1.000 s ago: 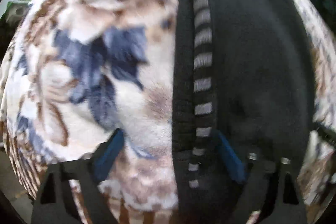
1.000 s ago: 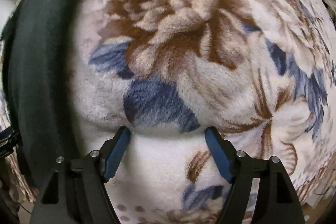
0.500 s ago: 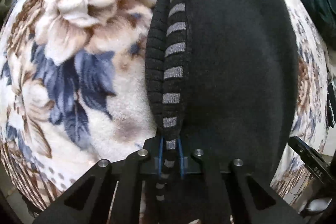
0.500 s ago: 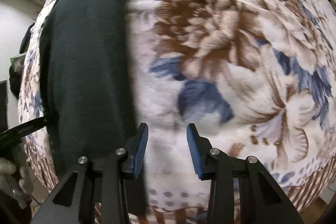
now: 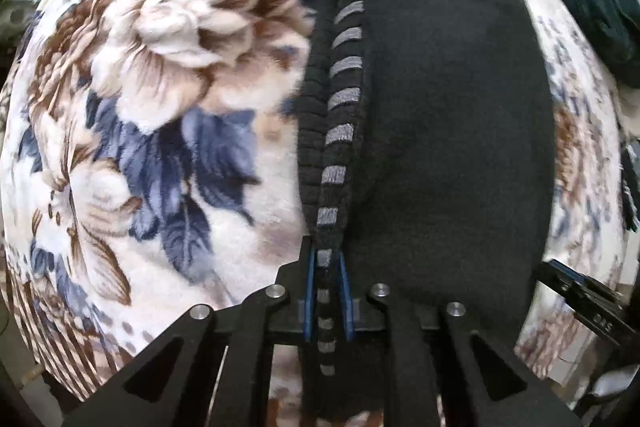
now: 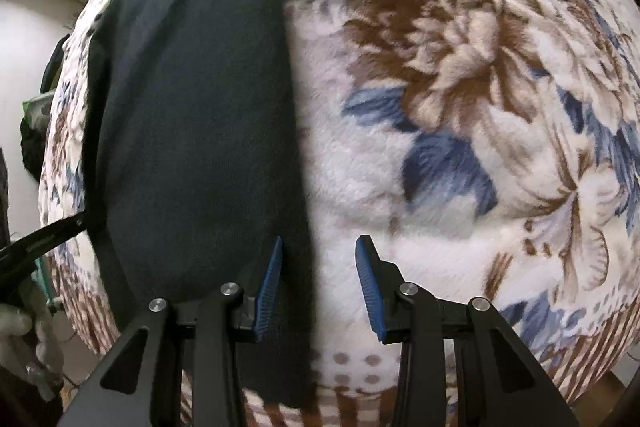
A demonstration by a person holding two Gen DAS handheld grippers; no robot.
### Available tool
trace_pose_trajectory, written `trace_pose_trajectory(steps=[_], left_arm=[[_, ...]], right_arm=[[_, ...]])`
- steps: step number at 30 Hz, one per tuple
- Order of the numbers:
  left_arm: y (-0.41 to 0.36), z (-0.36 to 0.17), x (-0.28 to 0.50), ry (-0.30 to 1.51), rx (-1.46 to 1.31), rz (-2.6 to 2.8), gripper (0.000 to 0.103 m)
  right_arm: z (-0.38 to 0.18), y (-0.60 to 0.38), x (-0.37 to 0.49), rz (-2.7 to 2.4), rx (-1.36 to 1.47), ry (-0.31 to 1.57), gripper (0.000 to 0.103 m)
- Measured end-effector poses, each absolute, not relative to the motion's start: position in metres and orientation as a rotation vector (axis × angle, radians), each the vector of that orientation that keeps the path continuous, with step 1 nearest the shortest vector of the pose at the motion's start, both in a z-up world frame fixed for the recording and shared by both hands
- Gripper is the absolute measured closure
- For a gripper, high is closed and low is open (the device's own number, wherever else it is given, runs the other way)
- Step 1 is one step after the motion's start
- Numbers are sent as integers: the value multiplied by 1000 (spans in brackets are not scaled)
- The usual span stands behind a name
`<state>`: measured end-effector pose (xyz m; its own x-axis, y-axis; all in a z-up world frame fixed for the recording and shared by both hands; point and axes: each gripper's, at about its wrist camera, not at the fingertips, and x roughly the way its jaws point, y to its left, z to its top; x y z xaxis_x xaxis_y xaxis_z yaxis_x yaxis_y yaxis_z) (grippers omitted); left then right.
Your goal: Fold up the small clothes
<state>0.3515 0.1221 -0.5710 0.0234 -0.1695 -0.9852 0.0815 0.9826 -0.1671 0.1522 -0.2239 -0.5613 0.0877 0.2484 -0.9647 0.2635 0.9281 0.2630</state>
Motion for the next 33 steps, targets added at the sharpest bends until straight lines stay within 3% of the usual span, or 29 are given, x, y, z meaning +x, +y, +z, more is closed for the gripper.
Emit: trace_pose_trajectory(steps=[5, 8, 10, 11, 14, 17, 20, 27, 33], left_arm=[[132, -517, 361, 1463, -192, -207, 88], [146, -482, 385, 1391, -352, -228, 68], [149, -469, 414, 1357, -427, -249, 42], [149, -464, 433, 1338, -454, -270, 38], [137, -456, 489, 1310, -472, -324, 37], [130, -474, 521, 1363, -437, -347, 37], [120, -500, 502, 1443, -353, -348, 37], [143, -591, 445, 1620, -179, -149, 37], [203, -581, 424, 1603, -314, -54, 37]], right_arm=[[-542, -212, 187, 70, 498, 1486, 62], [-511, -216, 209, 139, 532, 1444, 62], [-485, -223, 233, 182, 567, 1403, 62], [-476, -226, 247, 197, 581, 1391, 59], [-451, -232, 294, 236, 651, 1342, 38], [-444, -237, 338, 246, 681, 1321, 37], [-467, -247, 357, 205, 680, 1385, 37], [-560, -232, 295, 139, 665, 1618, 37], [-595, -233, 244, 38, 709, 1691, 37]])
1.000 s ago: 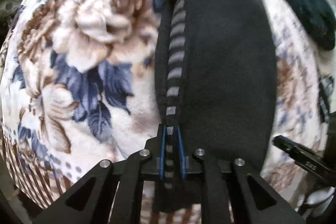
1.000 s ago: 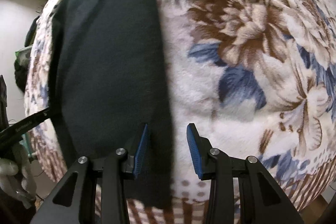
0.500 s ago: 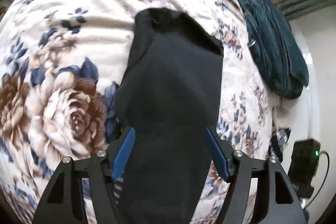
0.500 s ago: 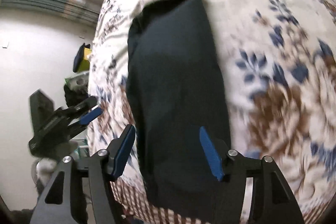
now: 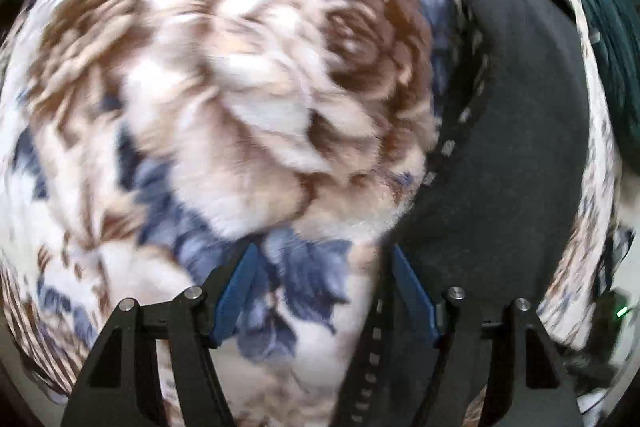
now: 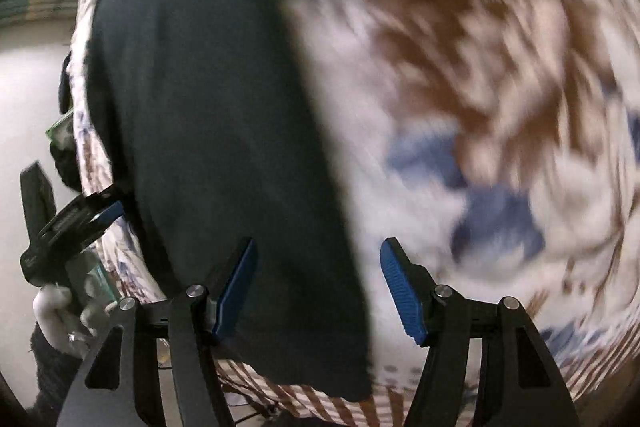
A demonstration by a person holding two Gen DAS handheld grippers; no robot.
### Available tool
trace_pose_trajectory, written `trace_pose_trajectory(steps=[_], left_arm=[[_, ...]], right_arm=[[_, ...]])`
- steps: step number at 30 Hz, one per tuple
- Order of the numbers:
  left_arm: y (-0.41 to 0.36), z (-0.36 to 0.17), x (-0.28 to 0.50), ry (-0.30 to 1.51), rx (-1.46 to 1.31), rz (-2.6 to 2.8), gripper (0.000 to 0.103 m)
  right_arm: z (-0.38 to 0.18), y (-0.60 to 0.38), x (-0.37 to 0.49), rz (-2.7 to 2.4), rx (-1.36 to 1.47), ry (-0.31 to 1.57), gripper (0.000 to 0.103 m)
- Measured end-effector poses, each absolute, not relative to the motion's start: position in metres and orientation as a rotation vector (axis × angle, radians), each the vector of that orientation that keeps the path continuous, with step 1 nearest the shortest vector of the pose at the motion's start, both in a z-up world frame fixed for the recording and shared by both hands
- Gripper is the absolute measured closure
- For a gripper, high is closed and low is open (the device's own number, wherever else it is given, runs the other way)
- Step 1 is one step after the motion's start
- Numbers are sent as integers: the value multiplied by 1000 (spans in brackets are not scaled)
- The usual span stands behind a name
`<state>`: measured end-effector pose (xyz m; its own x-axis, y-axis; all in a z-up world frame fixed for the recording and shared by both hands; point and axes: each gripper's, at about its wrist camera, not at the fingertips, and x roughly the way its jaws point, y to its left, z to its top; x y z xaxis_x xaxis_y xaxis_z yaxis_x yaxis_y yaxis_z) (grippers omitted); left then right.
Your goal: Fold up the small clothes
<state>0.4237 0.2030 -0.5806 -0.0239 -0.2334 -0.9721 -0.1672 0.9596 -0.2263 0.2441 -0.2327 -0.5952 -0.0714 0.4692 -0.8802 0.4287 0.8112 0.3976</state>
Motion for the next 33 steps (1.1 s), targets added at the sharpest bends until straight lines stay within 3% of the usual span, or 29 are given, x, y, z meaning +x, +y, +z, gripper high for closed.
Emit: trace_pose_trajectory(steps=[6, 13, 18, 23, 27, 30, 33], left_arm=[[152, -549, 474, 1462, -280, -156, 37], [170, -589, 517, 1491, -253, -129, 35], [206, -568, 469, 1511, -218, -73, 37], [175, -559, 377, 1601, -277, -167, 37], [159, -593, 311, 1700, -35, -126, 34], [198, -596, 288, 1687, -155, -143, 25], [219, -589, 286, 1702, -243, -70, 27]], right_arm=[[-591, -231, 246, 22, 709, 1667, 37], [-591, -216, 260, 45, 677, 1644, 37], [-591, -214, 245, 59, 674, 1642, 37], [-595, -205, 217, 93, 696, 1681, 37], [-605, -196, 193, 94, 687, 1732, 37], [-610, -197, 180, 85, 690, 1757, 37], [-608, -195, 172, 96, 680, 1757, 37]])
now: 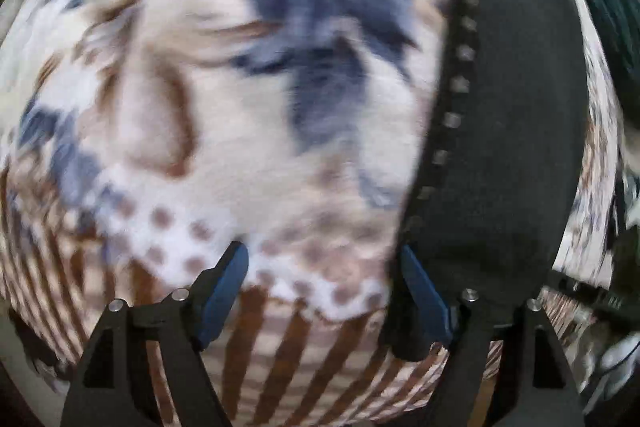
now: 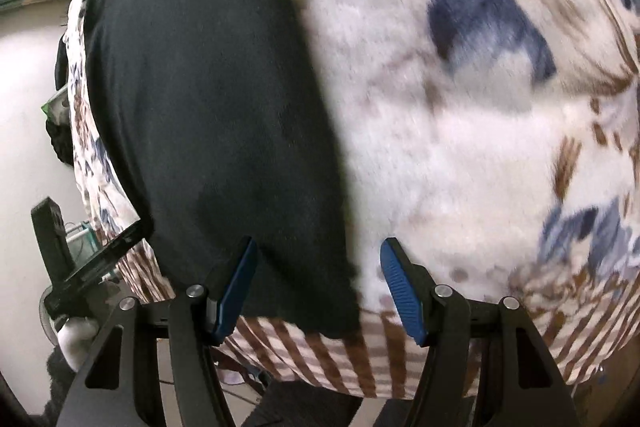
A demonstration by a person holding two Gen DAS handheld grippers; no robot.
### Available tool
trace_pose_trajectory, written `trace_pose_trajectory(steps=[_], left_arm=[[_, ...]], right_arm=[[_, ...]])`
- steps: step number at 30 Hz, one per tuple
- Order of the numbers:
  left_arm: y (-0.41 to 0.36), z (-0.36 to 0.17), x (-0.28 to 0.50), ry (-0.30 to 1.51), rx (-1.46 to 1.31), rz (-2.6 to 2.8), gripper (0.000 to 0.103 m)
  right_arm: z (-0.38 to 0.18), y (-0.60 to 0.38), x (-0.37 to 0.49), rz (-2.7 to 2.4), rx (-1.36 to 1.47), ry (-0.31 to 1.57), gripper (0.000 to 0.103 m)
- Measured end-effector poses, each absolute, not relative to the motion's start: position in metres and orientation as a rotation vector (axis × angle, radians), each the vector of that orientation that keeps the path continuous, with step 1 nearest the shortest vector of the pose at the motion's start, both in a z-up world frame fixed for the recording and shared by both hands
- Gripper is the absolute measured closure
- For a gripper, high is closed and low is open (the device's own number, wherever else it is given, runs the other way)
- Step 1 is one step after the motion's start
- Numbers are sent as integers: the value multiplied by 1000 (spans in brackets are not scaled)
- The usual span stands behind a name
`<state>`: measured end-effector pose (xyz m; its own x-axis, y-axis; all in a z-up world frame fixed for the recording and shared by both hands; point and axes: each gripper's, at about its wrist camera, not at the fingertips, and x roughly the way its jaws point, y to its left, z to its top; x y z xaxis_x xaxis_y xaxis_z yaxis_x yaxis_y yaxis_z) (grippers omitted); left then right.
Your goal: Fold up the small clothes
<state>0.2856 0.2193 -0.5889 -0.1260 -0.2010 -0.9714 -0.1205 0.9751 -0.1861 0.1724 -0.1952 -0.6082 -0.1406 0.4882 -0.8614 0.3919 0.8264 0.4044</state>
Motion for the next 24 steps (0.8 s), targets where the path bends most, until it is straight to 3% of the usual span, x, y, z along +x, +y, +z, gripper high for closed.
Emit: trace_pose_trajectory(steps=[7, 12, 16, 17, 21, 24], left_arm=[[186, -578, 273, 1733, -375, -290, 27], [147, -609, 275, 1774, -205, -299, 26], [145, -592, 273, 1707, -223, -333, 27], [144, -588, 270, 1689, -207, -343, 33], [138, -580, 256, 1659, -182, -408, 96], [135, -587, 257, 1661, -226, -442, 96]], right_arm=[[-615, -192, 166, 148, 735, 1761, 37], [-630, -189, 162, 191, 761, 1758, 37], [-633, -191, 160, 194, 809, 1745, 36], [-634, -193, 159, 197, 827, 1738, 36], [-636, -208, 152, 198, 917, 1704, 36], [-637, -214, 148, 205, 991, 1683, 39]])
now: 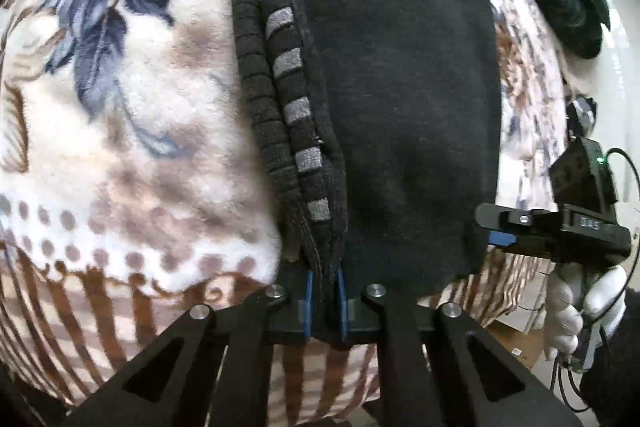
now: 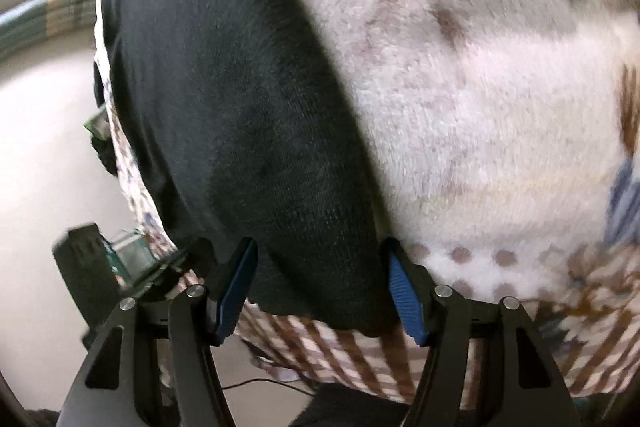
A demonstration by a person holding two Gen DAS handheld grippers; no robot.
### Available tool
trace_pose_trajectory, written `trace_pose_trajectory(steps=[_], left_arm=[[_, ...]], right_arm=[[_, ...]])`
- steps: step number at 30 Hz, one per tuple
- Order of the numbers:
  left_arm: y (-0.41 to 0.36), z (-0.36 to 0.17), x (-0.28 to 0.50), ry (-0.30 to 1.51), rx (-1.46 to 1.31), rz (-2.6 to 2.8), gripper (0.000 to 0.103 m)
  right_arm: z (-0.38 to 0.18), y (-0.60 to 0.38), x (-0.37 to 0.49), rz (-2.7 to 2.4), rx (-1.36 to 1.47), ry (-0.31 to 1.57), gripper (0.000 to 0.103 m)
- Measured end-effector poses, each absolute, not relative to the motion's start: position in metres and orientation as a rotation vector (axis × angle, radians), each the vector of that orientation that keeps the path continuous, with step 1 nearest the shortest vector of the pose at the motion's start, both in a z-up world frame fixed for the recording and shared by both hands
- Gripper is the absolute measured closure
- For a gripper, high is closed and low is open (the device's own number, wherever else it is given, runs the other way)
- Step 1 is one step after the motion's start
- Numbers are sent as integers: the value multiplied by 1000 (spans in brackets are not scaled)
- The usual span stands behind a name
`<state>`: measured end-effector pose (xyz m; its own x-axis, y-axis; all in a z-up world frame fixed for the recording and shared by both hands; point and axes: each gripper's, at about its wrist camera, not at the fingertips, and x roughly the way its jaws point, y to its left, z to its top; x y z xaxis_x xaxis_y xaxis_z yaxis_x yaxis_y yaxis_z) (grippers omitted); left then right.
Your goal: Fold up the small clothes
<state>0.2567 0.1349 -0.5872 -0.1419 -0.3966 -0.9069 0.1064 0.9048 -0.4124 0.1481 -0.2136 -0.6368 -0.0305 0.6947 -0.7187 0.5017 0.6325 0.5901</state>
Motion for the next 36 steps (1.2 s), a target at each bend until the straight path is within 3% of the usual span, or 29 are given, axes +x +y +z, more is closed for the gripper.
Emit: trace_pose_trajectory(steps=[2, 3, 4, 6, 7, 8, 9, 16, 24, 31, 36], left_arm=[[136, -601, 254, 1704, -239, -441, 87], [136, -611, 258, 1743, -260, -424, 78], [131, -616, 262, 1759, -293, -423, 77], [132, -616, 263, 1739, -321, -420, 80], [134, -610, 263, 1710, -334, -418, 94], [133, -605, 261, 1687, -347, -420, 94], [135, -595, 259, 1643, -366, -429, 94], [152, -521, 272, 1484, -494, -484, 95], [170, -429, 381, 1202, -643, -519, 96], [142, -406, 530, 1075, -650, -564, 96], [116, -424, 647, 1045, -596, -525, 96]], right_arm=[[-638, -217, 145, 205, 997, 1680, 44], [-639, -217, 145, 210, 997, 1676, 44], [-641, -217, 145, 203, 991, 1676, 50], [-642, -216, 145, 197, 975, 1674, 61], [-641, -212, 145, 191, 965, 1663, 70], [-639, -209, 145, 198, 961, 1649, 82], [-635, -206, 145, 211, 945, 1633, 88], [-583, -197, 151, 256, 911, 1504, 91], [-484, -227, 215, 248, 960, 1266, 91], [-407, -245, 356, 207, 910, 1050, 91], [-405, -261, 485, 164, 897, 989, 91]])
